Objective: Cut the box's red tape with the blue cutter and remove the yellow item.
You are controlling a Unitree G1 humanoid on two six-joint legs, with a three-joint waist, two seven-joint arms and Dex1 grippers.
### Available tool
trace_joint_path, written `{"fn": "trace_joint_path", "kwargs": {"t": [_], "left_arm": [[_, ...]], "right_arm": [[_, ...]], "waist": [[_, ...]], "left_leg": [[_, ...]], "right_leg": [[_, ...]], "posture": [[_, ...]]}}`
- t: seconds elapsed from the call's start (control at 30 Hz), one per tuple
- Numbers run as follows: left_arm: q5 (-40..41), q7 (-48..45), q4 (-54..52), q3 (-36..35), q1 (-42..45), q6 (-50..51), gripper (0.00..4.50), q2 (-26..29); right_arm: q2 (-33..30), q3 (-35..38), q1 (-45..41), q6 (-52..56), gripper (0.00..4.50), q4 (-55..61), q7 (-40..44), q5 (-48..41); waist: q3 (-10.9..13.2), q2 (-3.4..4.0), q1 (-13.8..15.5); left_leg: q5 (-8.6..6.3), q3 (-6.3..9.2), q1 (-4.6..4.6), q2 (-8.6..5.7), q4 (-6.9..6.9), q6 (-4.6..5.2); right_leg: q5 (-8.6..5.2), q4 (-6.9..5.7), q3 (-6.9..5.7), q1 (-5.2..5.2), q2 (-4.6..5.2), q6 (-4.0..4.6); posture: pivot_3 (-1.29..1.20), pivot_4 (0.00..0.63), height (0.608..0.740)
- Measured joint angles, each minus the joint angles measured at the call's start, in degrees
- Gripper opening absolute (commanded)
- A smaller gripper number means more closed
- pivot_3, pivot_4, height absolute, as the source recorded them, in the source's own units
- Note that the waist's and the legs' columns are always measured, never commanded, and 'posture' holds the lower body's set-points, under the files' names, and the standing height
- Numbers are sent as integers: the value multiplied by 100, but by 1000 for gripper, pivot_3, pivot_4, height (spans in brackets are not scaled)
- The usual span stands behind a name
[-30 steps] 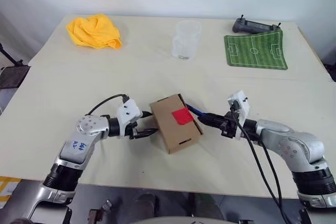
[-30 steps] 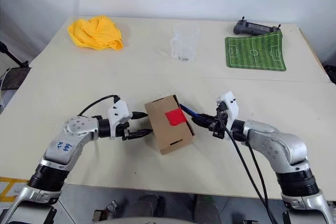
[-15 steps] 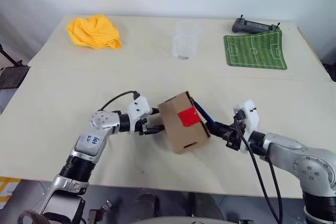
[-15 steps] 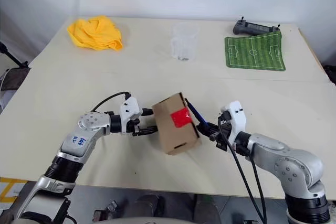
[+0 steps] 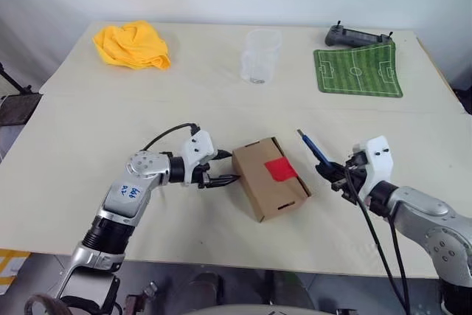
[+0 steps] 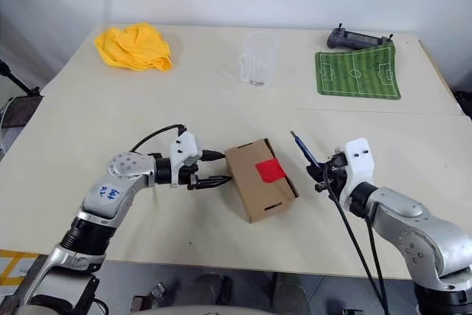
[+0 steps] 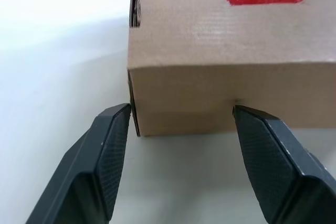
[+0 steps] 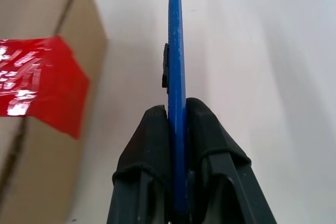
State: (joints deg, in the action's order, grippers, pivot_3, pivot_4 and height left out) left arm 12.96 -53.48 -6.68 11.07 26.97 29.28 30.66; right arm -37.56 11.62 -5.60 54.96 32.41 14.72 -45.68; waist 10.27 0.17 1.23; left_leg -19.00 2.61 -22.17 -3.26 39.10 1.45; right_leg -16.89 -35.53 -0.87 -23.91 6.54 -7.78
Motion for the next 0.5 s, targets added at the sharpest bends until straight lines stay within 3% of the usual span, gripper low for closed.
{"fn": "trace_joint_path", "kwargs": {"t": [0.23, 0.37, 0.5], "left_arm": [[99, -106, -833, 151, -262, 1196, 3281, 676], [124, -93, -925, 156, -248, 1336, 3281, 744], [584, -119, -1280, 137, -241, 1739, 3281, 415]], "right_arm": [[206, -20, 252, 306, 180, 501, -152, -158], [225, -11, 267, 393, 180, 582, -199, -182], [225, -5, 275, 426, 180, 575, -253, -156]], "waist": [[0, 0, 23], [0, 0, 15], [0, 0, 15]], "left_leg": [[1, 4, 0, -2, -2, 0], [1, 4, 0, -2, -2, 0], [1, 4, 0, -2, -2, 0]], "right_leg": [[-1, 1, 25, 1, 3, 2], [-1, 2, 26, 1, 2, 2], [-1, 2, 26, 1, 2, 2]], "posture": [[0, 150, 740], [0, 150, 740], [0, 150, 740]]}}
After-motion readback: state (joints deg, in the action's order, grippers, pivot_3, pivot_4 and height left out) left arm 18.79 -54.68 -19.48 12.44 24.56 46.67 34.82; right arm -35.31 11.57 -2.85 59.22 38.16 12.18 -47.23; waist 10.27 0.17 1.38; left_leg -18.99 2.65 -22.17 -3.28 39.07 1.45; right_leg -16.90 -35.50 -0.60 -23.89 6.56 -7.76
